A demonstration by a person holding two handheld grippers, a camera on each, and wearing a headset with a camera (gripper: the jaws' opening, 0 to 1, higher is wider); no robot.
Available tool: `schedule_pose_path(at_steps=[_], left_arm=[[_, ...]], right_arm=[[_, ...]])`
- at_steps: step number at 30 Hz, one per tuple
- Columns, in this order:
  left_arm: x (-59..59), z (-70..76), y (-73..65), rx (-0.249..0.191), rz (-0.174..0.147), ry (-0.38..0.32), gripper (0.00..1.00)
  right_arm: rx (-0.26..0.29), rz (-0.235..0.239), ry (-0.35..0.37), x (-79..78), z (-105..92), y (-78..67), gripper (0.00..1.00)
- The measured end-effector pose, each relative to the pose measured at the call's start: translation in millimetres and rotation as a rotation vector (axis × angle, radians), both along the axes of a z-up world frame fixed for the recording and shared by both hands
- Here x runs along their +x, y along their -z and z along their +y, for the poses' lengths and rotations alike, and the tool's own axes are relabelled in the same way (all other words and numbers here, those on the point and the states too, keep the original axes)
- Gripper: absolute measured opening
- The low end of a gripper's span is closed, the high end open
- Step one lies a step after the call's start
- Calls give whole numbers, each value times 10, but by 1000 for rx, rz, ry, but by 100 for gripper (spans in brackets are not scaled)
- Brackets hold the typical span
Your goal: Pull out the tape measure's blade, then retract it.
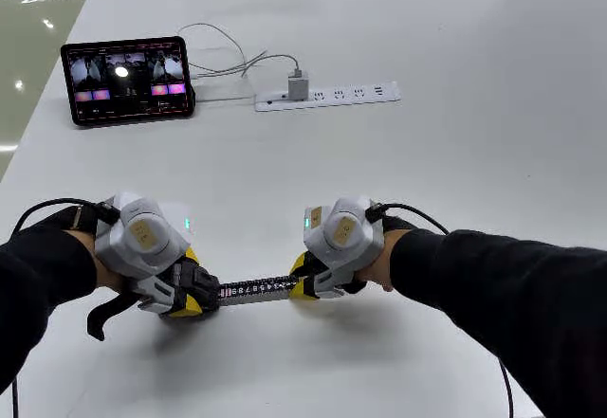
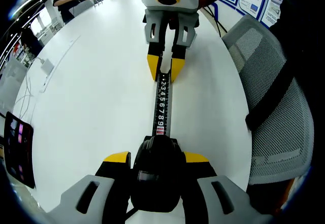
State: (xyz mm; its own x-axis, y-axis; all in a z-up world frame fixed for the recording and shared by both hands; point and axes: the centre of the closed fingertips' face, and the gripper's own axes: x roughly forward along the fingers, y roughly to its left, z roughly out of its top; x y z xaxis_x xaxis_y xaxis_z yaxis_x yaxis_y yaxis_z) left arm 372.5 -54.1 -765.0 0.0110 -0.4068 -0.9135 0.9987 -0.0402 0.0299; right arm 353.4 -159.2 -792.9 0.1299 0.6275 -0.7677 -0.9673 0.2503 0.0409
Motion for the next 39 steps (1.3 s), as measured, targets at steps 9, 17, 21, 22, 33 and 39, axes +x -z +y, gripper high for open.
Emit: schedule_pose_path(at_steps=[9, 17, 21, 22, 33, 39], left_arm=[[-1, -2, 3, 1, -2, -1, 33], [-2, -4, 3, 2, -2, -1, 33], [-3, -6, 2, 1, -1, -2, 33], [-4, -7, 2, 1, -1, -2, 33], [-8, -7, -3, 0, 0, -1, 33], [-12, -9, -7, 1, -1, -1, 33]], right_arm=[[-5, -2, -3, -4, -40, 0, 9], [-5, 5, 5, -11, -84, 0, 9], [-8, 5, 7, -8, -104, 0, 9], [-7, 7, 12, -8, -109, 0, 9], [-1, 12, 17, -23, -160, -9, 9], [-3, 13, 20, -21, -191, -9, 9]])
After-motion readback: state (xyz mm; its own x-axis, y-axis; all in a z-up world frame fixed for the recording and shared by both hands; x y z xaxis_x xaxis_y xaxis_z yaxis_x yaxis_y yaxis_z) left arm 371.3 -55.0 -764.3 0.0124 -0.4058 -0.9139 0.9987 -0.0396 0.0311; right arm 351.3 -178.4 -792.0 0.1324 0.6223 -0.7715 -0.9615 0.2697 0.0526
